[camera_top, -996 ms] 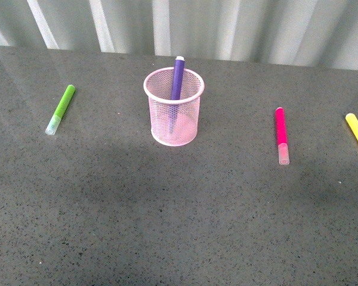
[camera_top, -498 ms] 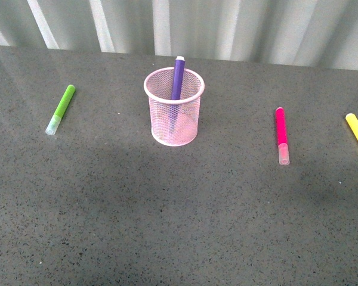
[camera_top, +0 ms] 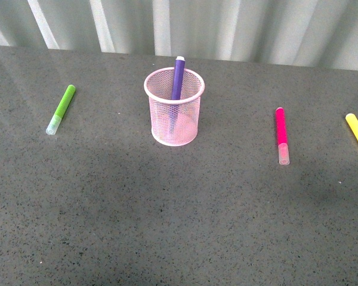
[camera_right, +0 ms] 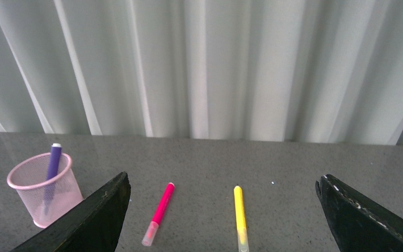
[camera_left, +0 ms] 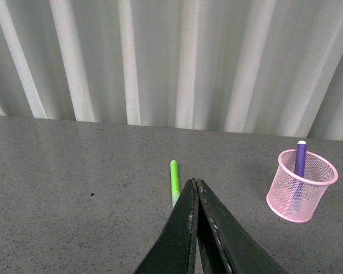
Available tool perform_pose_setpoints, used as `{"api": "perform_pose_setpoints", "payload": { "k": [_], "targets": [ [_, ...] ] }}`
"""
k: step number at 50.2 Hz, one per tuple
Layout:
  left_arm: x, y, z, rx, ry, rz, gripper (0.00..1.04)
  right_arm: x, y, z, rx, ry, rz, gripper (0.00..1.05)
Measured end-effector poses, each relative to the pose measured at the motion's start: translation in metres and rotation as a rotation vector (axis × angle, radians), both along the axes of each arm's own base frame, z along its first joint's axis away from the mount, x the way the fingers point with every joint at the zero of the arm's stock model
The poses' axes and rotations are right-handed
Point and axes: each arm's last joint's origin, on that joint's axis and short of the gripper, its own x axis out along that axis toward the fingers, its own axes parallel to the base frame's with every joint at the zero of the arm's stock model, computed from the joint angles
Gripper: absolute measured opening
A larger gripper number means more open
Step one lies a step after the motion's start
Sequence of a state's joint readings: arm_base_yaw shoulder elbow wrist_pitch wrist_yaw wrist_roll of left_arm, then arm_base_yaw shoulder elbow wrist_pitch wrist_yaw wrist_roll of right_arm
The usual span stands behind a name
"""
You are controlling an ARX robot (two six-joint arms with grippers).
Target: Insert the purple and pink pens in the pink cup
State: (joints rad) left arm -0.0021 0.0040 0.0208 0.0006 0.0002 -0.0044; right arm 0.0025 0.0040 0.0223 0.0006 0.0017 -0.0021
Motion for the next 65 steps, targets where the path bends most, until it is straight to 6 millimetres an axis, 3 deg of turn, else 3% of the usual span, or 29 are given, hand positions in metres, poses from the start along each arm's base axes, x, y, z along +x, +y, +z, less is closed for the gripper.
{"api": "perform_pose_setpoints", "payload": {
  "k": [16,19,23,27,30,36,39,46,58,65],
  "targets": [
    [0.0,0.0,0.0,0.0,0.0,0.0,0.6,0.0,0.0,0.0,0.0,0.0,0.0,0.98],
    [0.0,0.0,0.0,0.0,-0.001,0.0,0.69,0.001,-0.001,-0.001,0.045,0.13,-0.066,0.98],
    [0.0,0.0,0.0,0.0,-0.001,0.0,0.83,0.016,-0.002,0.003,0.089,0.336,-0.129,0.98],
    [0.0,0.0,0.0,0.0,0.0,0.0,0.97,0.042,0.0,0.016,0.089,0.381,-0.121,0.98],
    [0.0,0.0,0.0,0.001,0.0,0.0,0.98,0.075,0.002,0.03,0.094,0.402,-0.105,0.98],
    [0.0,0.0,0.0,0.0,-0.001,0.001,0.98,0.127,0.007,0.036,0.129,0.528,-0.095,0.98],
    [0.0,0.0,0.0,0.0,-0.001,0.0,0.98,0.165,0.012,0.025,0.153,0.647,-0.106,0.98],
    [0.0,0.0,0.0,0.0,-0.001,0.0,0.98,0.22,0.027,0.0,0.181,0.786,-0.126,0.98],
    [0.0,0.0,0.0,0.0,-0.001,0.0,0.98,0.264,0.046,-0.029,0.165,0.87,-0.134,0.98],
    [0.0,0.0,0.0,0.0,-0.001,0.0,0.98,0.276,0.056,-0.05,0.148,0.926,-0.134,0.98]
  ]
}}
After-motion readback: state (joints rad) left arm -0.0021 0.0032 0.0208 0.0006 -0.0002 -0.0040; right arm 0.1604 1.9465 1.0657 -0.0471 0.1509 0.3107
